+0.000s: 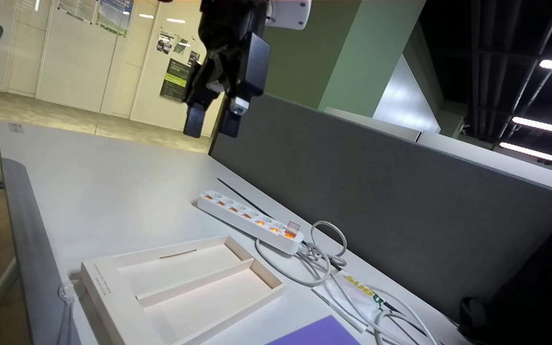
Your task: Take the screwdriver from the purple mat and put it on the tray
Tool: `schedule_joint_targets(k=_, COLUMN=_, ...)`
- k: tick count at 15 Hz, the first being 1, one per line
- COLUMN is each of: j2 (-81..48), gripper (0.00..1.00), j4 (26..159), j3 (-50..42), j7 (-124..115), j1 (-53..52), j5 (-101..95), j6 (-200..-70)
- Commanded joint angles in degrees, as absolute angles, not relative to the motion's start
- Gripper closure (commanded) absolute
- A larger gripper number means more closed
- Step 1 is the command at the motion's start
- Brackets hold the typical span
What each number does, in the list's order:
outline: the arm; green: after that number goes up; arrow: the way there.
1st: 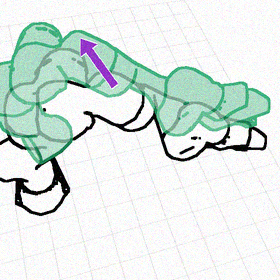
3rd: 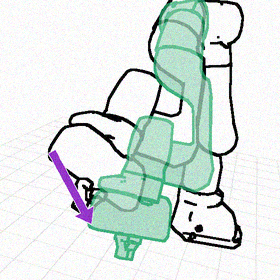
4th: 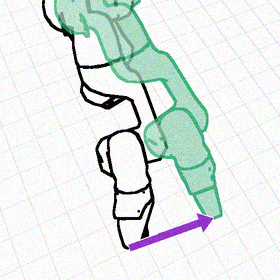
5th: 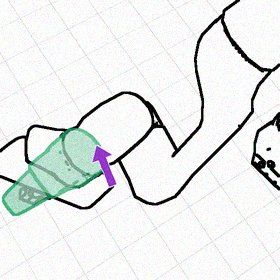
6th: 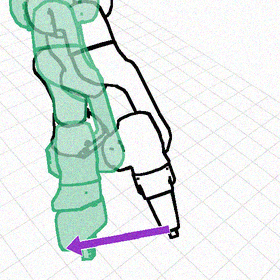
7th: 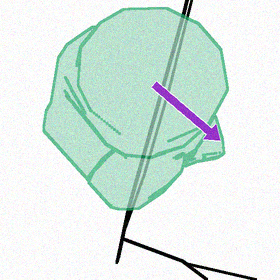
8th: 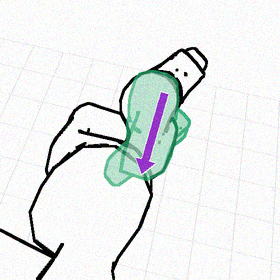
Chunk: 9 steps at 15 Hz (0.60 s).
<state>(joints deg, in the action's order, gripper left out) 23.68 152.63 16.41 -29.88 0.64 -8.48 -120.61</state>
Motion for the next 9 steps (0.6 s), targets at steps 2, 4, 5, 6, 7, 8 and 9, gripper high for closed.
schedule_joint_targets(k=2, j2=20.43, gripper=0.0, j4=153.52, j3=14.46, j7=-37.36, j1=4.74, j5=-14.99, j6=-126.59)
schedule_joint_targets(k=4, j2=19.02, gripper=0.0, j4=153.9, j3=12.15, j7=-37.64, j1=6.05, j5=-15.5, j6=-130.3)
schedule_joint_targets(k=5, j2=18.34, gripper=0.0, j4=154.17, j3=10.47, j7=-36.61, j1=6.37, j5=-14.14, j6=-132.46)
schedule_joint_targets(k=6, j2=17.56, gripper=0.0, j4=154.56, j3=8.65, j7=-35.24, j1=6.75, j5=-12.67, j6=-134.63)
schedule_joint_targets(k=7, j2=16.85, gripper=0.0, j4=154.88, j3=7.03, j7=-33.9, j1=7.01, j5=-11.39, j6=-136.49)
schedule_joint_targets(k=8, j2=15.94, gripper=0.0, j4=155.19, j3=5.13, j7=-31.96, j1=7.21, j5=-9.83, j6=-138.05)
schedule_joint_targets(k=9, j2=15.3, gripper=0.0, j4=155.54, j3=3.28, j7=-30.16, j1=7.31, j5=-7.51, j6=-139.41)
